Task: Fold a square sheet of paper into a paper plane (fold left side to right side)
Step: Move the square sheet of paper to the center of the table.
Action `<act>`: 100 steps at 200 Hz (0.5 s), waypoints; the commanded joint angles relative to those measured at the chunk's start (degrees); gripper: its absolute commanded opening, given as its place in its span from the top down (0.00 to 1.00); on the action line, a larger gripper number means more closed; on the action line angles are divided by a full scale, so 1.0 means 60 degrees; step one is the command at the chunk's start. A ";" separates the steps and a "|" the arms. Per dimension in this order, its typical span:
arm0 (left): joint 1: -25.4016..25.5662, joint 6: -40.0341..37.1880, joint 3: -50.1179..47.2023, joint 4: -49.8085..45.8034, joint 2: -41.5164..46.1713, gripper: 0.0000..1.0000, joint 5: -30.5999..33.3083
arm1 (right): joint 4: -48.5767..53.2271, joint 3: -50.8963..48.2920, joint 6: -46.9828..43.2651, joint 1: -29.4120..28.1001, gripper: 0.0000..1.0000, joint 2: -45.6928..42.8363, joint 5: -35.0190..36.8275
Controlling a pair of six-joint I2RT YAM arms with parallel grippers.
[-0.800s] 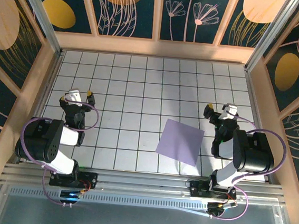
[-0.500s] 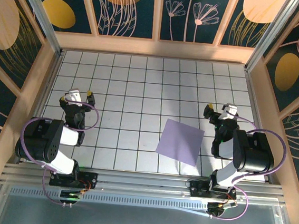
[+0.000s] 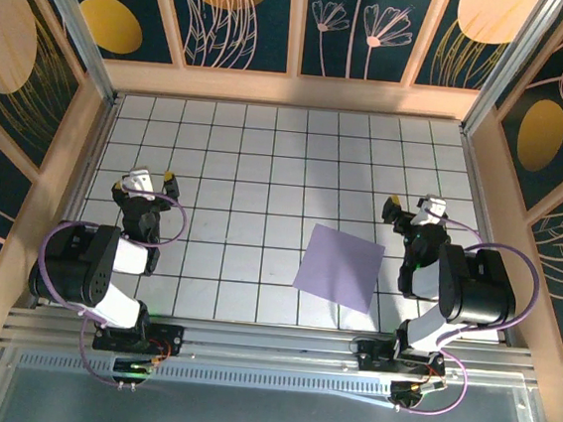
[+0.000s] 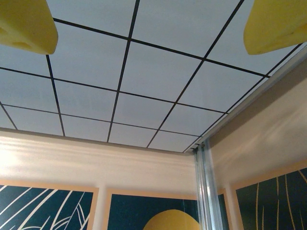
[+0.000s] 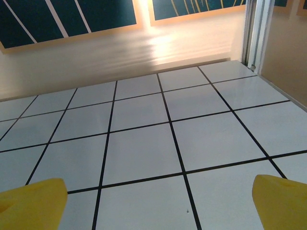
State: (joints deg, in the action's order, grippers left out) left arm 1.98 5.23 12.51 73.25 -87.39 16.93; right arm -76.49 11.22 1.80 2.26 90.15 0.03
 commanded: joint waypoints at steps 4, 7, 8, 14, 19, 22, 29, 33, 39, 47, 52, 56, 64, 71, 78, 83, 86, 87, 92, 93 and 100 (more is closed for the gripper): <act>-0.0037 0.0139 0.0053 0.0169 0.0078 0.01 -0.0082 | -0.0157 0.0151 -0.0125 -0.0058 0.01 -0.0043 -0.0058; -0.0029 0.0144 0.0053 0.0169 0.0071 0.01 -0.0082 | -0.0157 0.0147 -0.0117 -0.0055 0.01 -0.0042 -0.0063; -0.0033 0.0148 0.0053 0.0176 0.0075 0.01 -0.0082 | -0.0157 0.0142 -0.0114 -0.0055 0.01 -0.0041 -0.0064; -0.0035 0.0153 0.0057 0.0169 0.0078 0.01 -0.0082 | -0.0149 0.0150 -0.0115 -0.0073 0.01 -0.0043 -0.0063; -0.0033 0.0156 0.0053 0.0158 0.0066 0.01 -0.0082 | -0.0145 0.0144 -0.0114 -0.0064 0.01 -0.0046 -0.0071; -0.0036 0.0157 0.0051 0.0157 0.0062 0.01 -0.0082 | -0.0143 0.0155 -0.0122 -0.0060 0.01 -0.0048 -0.0074; -0.0036 0.0158 0.0055 0.0154 0.0064 0.01 -0.0082 | -0.0153 0.0149 -0.0110 -0.0069 0.01 -0.0040 -0.0077; -0.0037 0.0162 0.0053 0.0154 0.0064 0.01 -0.0082 | -0.0155 0.0151 -0.0110 -0.0058 0.01 -0.0050 -0.0075; -0.0037 0.0154 0.0053 0.0154 0.0061 0.01 -0.0084 | -0.0153 0.0143 -0.0110 -0.0062 0.01 -0.0045 -0.0066; -0.0037 0.0162 0.0053 0.0158 0.0060 0.01 -0.0082 | -0.0149 0.0142 -0.0110 -0.0066 0.01 -0.0046 -0.0065; -0.0035 0.0156 0.0056 0.0155 0.0061 0.01 -0.0082 | -0.0152 0.0156 -0.0110 -0.0062 0.01 -0.0046 -0.0073; -0.0037 0.0153 0.0062 0.0154 0.0064 0.01 -0.0082 | -0.0146 0.0142 -0.0112 -0.0065 0.01 -0.0045 -0.0077; -0.0035 0.0154 0.0054 0.0155 0.0052 0.01 -0.0082 | -0.0150 0.0149 -0.0110 -0.0062 0.01 -0.0047 -0.0076; -0.0036 0.0157 0.0053 0.0154 0.0059 0.01 -0.0082 | -0.0154 0.0151 -0.0111 -0.0068 0.01 -0.0045 -0.0071; -0.0037 0.0153 0.0060 0.0166 0.0075 0.01 -0.0082 | -0.0157 0.0142 -0.0111 -0.0058 0.01 -0.0043 -0.0067; -0.0037 0.0153 0.0053 0.0167 0.0078 0.01 -0.0089 | -0.0157 0.0145 -0.0117 -0.0062 0.01 -0.0050 -0.0078; -0.0040 0.0153 0.0053 0.0169 0.0068 0.01 -0.0083 | -0.0157 0.0143 -0.0111 -0.0061 0.01 -0.0050 -0.0066; -0.0039 0.0153 0.0046 0.0169 0.0073 0.01 -0.0083 | -0.0150 0.0147 -0.0111 -0.0058 0.01 -0.0052 -0.0065; -0.0037 0.0152 0.0030 0.0183 0.0086 0.01 -0.0082 | -0.0167 0.0147 -0.0110 -0.0065 0.01 -0.0053 -0.0065; -0.0037 0.0153 0.0027 0.0191 0.0089 0.01 -0.0082 | -0.0162 0.0149 -0.0110 -0.0067 0.01 -0.0046 -0.0064; -0.0035 0.0138 0.0011 0.0220 0.0092 0.01 -0.0082 | -0.0172 0.0146 -0.0111 -0.0061 0.01 -0.0049 -0.0071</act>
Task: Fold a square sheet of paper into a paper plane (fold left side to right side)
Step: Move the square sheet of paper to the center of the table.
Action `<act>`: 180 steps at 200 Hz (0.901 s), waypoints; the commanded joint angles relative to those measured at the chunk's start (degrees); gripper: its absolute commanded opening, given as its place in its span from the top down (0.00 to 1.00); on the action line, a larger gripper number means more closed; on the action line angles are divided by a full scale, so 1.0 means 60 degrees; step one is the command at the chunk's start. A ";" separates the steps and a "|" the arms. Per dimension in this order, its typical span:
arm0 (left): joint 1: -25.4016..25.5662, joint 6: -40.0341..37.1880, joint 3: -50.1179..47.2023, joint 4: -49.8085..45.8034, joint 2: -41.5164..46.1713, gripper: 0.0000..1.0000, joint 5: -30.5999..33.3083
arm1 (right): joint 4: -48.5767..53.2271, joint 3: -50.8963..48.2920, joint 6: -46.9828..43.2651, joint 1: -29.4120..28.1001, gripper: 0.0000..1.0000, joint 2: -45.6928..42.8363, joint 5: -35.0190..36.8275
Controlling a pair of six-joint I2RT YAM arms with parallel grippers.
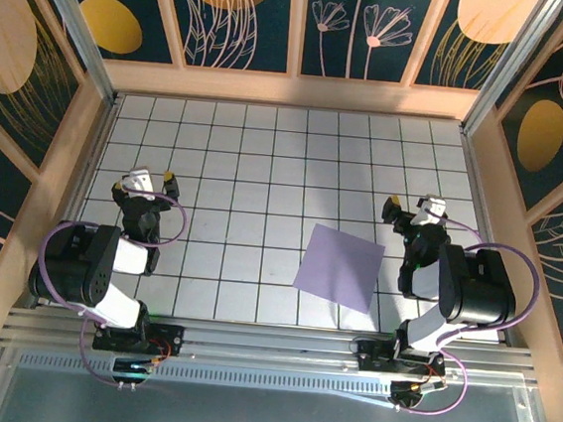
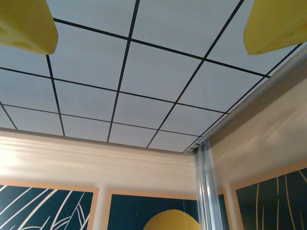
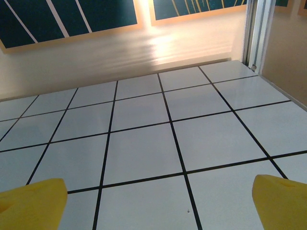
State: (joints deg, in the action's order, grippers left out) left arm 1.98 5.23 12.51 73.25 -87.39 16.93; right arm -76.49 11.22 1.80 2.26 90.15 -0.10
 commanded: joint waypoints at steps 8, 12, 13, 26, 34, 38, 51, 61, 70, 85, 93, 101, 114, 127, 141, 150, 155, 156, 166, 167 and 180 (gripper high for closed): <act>-0.0037 0.0127 0.0092 0.0076 0.0183 0.01 -0.0101 | -0.0213 0.0114 -0.0090 -0.0058 0.01 -0.0070 -0.0006; -0.0037 0.0125 0.0167 -0.0192 0.0317 0.01 -0.0171 | -0.0192 0.0107 -0.0058 -0.0068 0.01 -0.0128 0.0033; -0.0037 0.0117 0.0198 -0.0268 0.0359 0.01 -0.0185 | -0.0175 0.0100 -0.0047 -0.0069 0.01 -0.0150 0.0054; -0.0037 0.0051 0.0696 -0.1698 0.1019 0.01 -0.0270 | 0.0198 0.0046 -0.0037 -0.0064 0.01 -0.0709 0.0125; -0.0037 0.0087 0.1064 -0.2576 0.1415 0.01 -0.0189 | 0.0652 0.0066 -0.0009 -0.0062 0.01 -0.1182 0.0262; -0.0037 0.0114 0.1198 -0.2968 0.1590 0.01 -0.0122 | 0.0904 0.0083 0.0006 -0.0059 0.01 -0.1427 0.0317; -0.0038 0.0375 0.1357 -0.3466 0.2239 0.01 -0.0166 | 0.1677 0.0203 -0.0028 -0.0073 0.01 -0.2169 0.0253; -0.0037 0.0746 0.1355 -0.3626 0.2764 0.01 -0.0358 | 0.2587 0.0396 0.0266 -0.0057 0.01 -0.2852 0.0221; -0.0037 0.1342 0.1507 -0.4196 0.3247 0.01 -0.0493 | 0.3650 0.0673 0.0700 -0.0062 0.01 -0.3422 0.0212; -0.0037 0.2612 0.2103 -0.6024 0.3897 0.01 -0.0918 | 0.5587 0.1289 0.1657 -0.0062 0.01 -0.4285 -0.0416; -0.0037 0.3359 0.2491 -0.7102 0.4104 0.01 -0.1233 | 0.6551 0.1650 0.2236 -0.0063 0.01 -0.4563 -0.0751; -0.0037 0.3837 0.2812 -0.8006 0.4240 0.01 -0.1779 | 0.7475 0.2004 0.2673 -0.0066 0.01 -0.4755 -0.1186; -0.0037 0.4340 0.3098 -0.8869 0.4375 0.01 -0.2979 | 0.8908 0.2560 0.3446 -0.0080 0.01 -0.4873 -0.2132; -0.0037 0.4981 0.3027 -0.9121 0.4504 0.01 -0.4115 | 1.0027 0.3002 0.4032 -0.0118 0.03 -0.4832 -0.3195; -0.0022 0.5706 0.2789 -0.9166 0.4638 0.01 -0.5012 | 1.0976 0.3281 0.4428 -0.0325 0.06 -0.4693 -0.4008; -0.0008 0.6184 0.2551 -0.9101 0.4690 0.01 -0.5411 | 1.1627 0.3443 0.4503 -0.0577 0.06 -0.4563 -0.4208; 0.0014 0.6383 0.2411 -0.9034 0.4706 0.01 -0.5632 | 1.2011 0.3553 0.4505 -0.0761 0.07 -0.4457 -0.4244; 0.0025 0.6425 0.2397 -0.9010 0.4707 0.01 -0.5677 | 1.2086 0.3573 0.4505 -0.0803 0.07 -0.4438 -0.4245; 0.0153 0.6748 0.2139 -0.8922 0.4722 0.01 -0.5962 | 1.2757 0.3765 0.4441 -0.1242 0.07 -0.4205 -0.4271; 0.0175 0.6783 0.2121 -0.8925 0.4722 0.01 -0.5974 | 1.2804 0.3782 0.4436 -0.1300 0.07 -0.4188 -0.4274; 0.0540 0.7002 0.1885 -0.8843 0.4682 0.01 -0.6100 | 1.3263 0.3922 0.4409 -0.1947 0.07 -0.3827 -0.4355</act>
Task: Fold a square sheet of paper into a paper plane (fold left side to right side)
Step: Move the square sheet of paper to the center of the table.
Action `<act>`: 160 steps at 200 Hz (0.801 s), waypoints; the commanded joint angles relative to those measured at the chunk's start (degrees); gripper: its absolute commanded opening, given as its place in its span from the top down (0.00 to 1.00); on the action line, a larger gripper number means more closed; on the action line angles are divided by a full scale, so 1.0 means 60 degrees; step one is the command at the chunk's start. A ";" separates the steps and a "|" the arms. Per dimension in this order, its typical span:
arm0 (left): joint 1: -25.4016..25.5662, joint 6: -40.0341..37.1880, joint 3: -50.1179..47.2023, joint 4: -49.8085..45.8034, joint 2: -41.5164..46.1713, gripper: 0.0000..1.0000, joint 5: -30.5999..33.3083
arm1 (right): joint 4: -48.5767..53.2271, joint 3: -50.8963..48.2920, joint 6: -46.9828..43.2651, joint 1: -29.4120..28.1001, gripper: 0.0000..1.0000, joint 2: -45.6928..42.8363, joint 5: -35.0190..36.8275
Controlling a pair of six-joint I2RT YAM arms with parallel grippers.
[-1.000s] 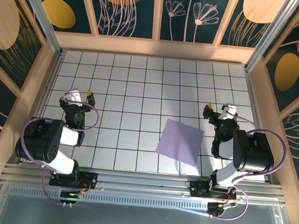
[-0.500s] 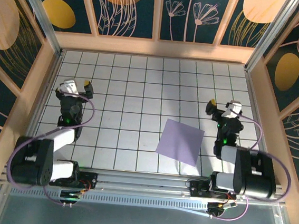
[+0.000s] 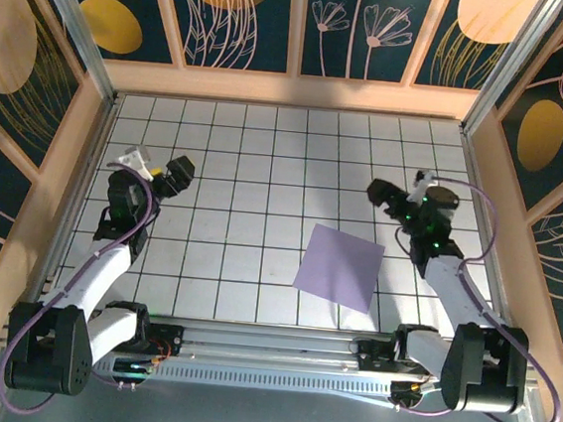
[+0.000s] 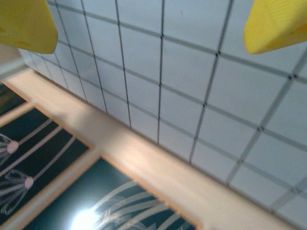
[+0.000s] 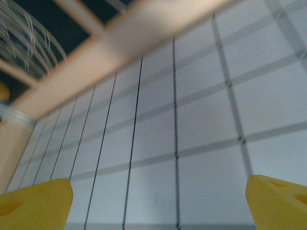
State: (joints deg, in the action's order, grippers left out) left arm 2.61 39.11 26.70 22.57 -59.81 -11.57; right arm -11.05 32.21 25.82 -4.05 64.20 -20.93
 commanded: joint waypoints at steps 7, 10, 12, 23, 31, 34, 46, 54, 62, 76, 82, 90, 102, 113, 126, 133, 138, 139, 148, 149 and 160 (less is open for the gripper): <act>0.0722 0.1414 -0.0554 -0.0366 0.0056 0.01 -0.1304 | 0.2412 0.0447 0.0426 -0.1220 0.07 0.0733 -0.0938; 0.0854 0.1451 -0.0579 -0.0352 0.0021 0.01 -0.1271 | 0.2426 0.0455 0.0458 -0.1343 0.08 0.0838 -0.0955; 0.0931 0.1487 -0.0611 -0.0324 -0.0007 0.01 -0.1255 | 0.2416 0.0457 0.0475 -0.1426 0.08 0.0918 -0.0970; 0.1321 0.1708 -0.0723 -0.0079 -0.0229 0.01 -0.1352 | 0.2366 0.0498 0.0647 -0.1771 0.10 0.1391 -0.1043; 0.1515 0.1946 -0.0809 0.0154 -0.0425 0.01 -0.1484 | 0.2265 0.0544 0.0748 -0.1957 0.11 0.1776 -0.1184; 0.1601 0.2037 -0.0860 0.0258 -0.0479 0.01 -0.1517 | 0.2255 0.0573 0.0793 -0.2025 0.12 0.1922 -0.1229; 0.1904 0.2262 -0.0980 0.0617 -0.0692 0.01 -0.1512 | 0.2208 0.0768 0.0823 -0.2382 0.13 0.2505 -0.1345; 0.2112 0.2312 -0.1004 0.0734 -0.0784 0.01 -0.1347 | 0.2295 0.0941 0.0784 -0.2619 0.14 0.2879 -0.1287; 0.2303 0.2317 -0.0975 0.0754 -0.0861 0.01 -0.1193 | 0.2512 0.1182 0.0710 -0.2847 0.14 0.3296 -0.1145; 0.2501 0.2350 -0.0920 0.0738 -0.0990 0.01 -0.1093 | 0.2859 0.1515 0.0666 -0.3123 0.16 0.3844 -0.0997; 0.2570 0.2355 -0.0907 0.0750 -0.1016 0.01 -0.1076 | 0.2909 0.1598 0.0659 -0.3225 0.16 0.4022 -0.0994; 0.2611 0.2346 -0.0892 0.0732 -0.1045 0.01 -0.1038 | 0.2947 0.1675 0.0676 -0.3389 0.16 0.4180 -0.0955; 0.2665 0.2340 -0.0890 0.0711 -0.1047 0.01 -0.1002 | 0.2979 0.1743 0.0676 -0.3616 0.16 0.4331 -0.0883; 0.2660 0.2308 -0.0885 0.0636 -0.1033 0.01 -0.0972 | 0.2947 0.1752 0.0698 -0.3756 0.16 0.4438 -0.0826; 0.2674 0.2260 -0.0890 0.0556 -0.0954 0.01 -0.0910 | 0.2794 0.1737 0.0734 -0.3830 0.16 0.4602 -0.0790; 0.2685 0.2240 -0.0887 0.0501 -0.0918 0.01 -0.0859 | 0.2704 0.1758 0.0734 -0.3870 0.16 0.4673 -0.0802; 0.2681 0.2209 -0.0886 0.0455 -0.0880 0.01 -0.0835 | 0.2608 0.1791 0.0728 -0.3901 0.16 0.4763 -0.0831; 0.2683 0.2203 -0.0888 0.0456 -0.0876 0.01 -0.0830 | 0.2590 0.1802 0.0722 -0.3915 0.16 0.4803 -0.0840; 0.2694 0.2149 -0.0869 0.0353 -0.0825 0.01 -0.0794 | 0.2540 0.1952 0.0668 -0.3978 0.16 0.4995 -0.0863; 0.2689 0.2144 -0.0872 0.0332 -0.0812 0.01 -0.0788 | 0.2540 0.1952 0.0668 -0.3978 0.16 0.4995 -0.0863; 0.2690 0.2061 -0.0825 0.0154 -0.0748 0.01 -0.0752 | 0.2606 0.2239 0.0545 -0.4074 0.16 0.5282 -0.0834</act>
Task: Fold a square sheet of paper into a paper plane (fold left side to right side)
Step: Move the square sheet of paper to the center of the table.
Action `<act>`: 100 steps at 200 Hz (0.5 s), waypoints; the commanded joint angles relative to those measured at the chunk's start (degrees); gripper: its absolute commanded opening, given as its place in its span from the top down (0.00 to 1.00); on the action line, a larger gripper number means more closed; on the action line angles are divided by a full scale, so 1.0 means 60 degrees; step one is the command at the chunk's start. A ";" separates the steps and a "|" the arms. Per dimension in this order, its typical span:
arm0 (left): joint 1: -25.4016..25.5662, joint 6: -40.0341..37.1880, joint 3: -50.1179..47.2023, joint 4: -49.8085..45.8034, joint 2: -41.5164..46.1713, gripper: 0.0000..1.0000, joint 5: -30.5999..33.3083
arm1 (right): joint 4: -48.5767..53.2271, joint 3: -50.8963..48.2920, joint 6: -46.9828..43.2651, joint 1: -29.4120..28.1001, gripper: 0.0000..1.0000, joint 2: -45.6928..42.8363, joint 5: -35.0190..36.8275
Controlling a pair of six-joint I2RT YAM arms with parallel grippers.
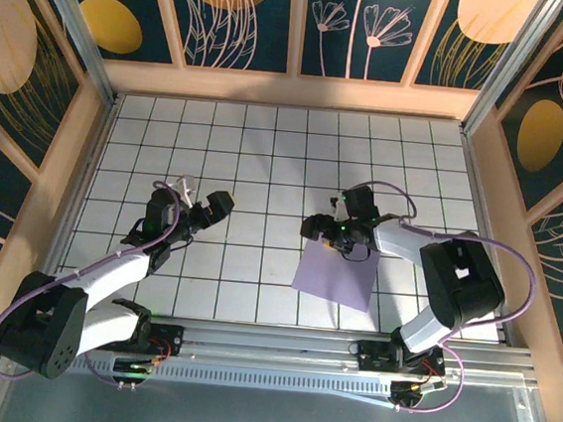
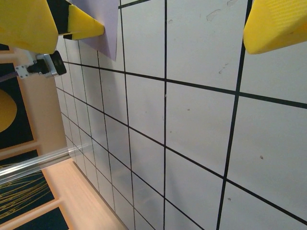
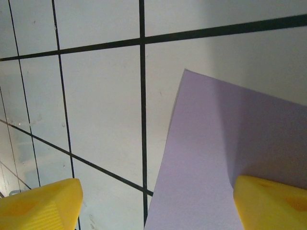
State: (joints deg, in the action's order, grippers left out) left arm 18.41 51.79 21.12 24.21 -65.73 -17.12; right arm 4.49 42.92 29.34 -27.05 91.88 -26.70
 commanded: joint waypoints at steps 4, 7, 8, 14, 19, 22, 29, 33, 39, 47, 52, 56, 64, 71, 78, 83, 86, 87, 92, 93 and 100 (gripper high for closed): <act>0.0062 -0.0073 0.0145 -0.0189 0.0267 0.01 0.0186 | 0.0052 0.0577 -0.0089 -0.0283 0.16 0.0786 0.0128; 0.0052 -0.0102 0.0149 -0.0247 0.0283 0.01 0.0199 | 0.0080 0.0693 -0.0136 -0.0315 0.17 0.0879 0.0128; 0.0052 -0.0112 0.0153 -0.0258 0.0287 0.01 0.0208 | 0.0091 0.0725 -0.0147 -0.0335 0.17 0.0913 0.0128; 0.0051 -0.0154 0.0181 -0.0355 0.0331 0.01 0.0242 | 0.0137 0.0952 -0.0226 -0.0400 0.16 0.1079 0.0128; 0.0058 -0.0180 0.0201 -0.0422 0.0372 0.01 0.0271 | 0.0166 0.1141 -0.0288 -0.0459 0.16 0.1226 0.0128; 0.0056 -0.0207 0.0209 -0.0448 0.0391 0.01 0.0296 | 0.0170 0.1250 -0.0320 -0.0495 0.16 0.1315 0.0117; 0.0062 -0.0234 0.0236 -0.0529 0.0452 0.01 0.0344 | 0.0175 0.1535 -0.0387 -0.0568 0.16 0.1539 0.0100; 0.0054 -0.0247 0.0239 -0.0564 0.0473 0.01 0.0374 | 0.0198 0.1690 -0.0427 -0.0612 0.16 0.1660 0.0088; 0.0064 -0.0239 0.0244 -0.0584 0.0509 0.01 0.0406 | 0.0190 0.1951 -0.0497 -0.0660 0.16 0.1850 0.0085; 0.0056 -0.0257 0.0258 -0.0618 0.0537 0.01 0.0422 | 0.0238 0.2302 -0.0587 -0.0663 0.16 0.2144 0.0090; 0.0060 -0.0267 0.0260 -0.0621 0.0541 0.01 0.0424 | 0.0286 0.2544 -0.0668 -0.0663 0.16 0.2327 0.0072; 0.0060 -0.0278 0.0266 -0.0627 0.0554 0.01 0.0423 | 0.0324 0.2744 -0.0737 -0.0848 0.16 0.2470 0.0050; 0.0058 -0.0284 0.0280 -0.0621 0.0555 0.01 0.0397 | 0.0405 0.3110 -0.0861 -0.0943 0.16 0.2759 0.0028; 0.0066 -0.0295 0.0286 -0.0640 0.0545 0.01 0.0371 | 0.0477 0.3424 -0.0951 -0.1016 0.16 0.3004 -0.0026; 0.0062 -0.0296 0.0288 -0.0654 0.0530 0.01 0.0366 | 0.0482 0.3686 -0.0993 -0.1069 0.16 0.3247 -0.0159; 0.0052 -0.0295 0.0300 -0.0647 0.0526 0.01 0.0350 | 0.0482 0.3862 -0.1015 -0.1097 0.16 0.3398 -0.0250; 0.0051 -0.0307 0.0299 -0.0648 0.0526 0.01 0.0337 | 0.0497 0.3960 -0.1037 -0.1113 0.16 0.3486 -0.0296; 0.0051 -0.0309 0.0300 -0.0642 0.0526 0.01 0.0328 | 0.0511 0.3999 -0.1037 -0.1115 0.16 0.3513 -0.0304; 0.0053 -0.0304 0.0319 -0.0660 0.0526 0.01 0.0320 | 0.0563 0.4169 -0.1072 -0.1152 0.16 0.3639 -0.0325; 0.0052 -0.0307 0.0325 -0.0663 0.0526 0.01 0.0320 | 0.0574 0.4199 -0.1077 -0.1156 0.16 0.3670 -0.0318; 0.0058 -0.0315 0.0345 -0.0682 0.0526 0.01 0.0309 | 0.0649 0.4398 -0.1144 -0.1189 0.16 0.3798 -0.0300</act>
State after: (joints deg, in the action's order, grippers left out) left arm 18.46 51.09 21.37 21.39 -63.24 -15.38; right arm 5.19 65.65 25.26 -33.08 110.83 -27.40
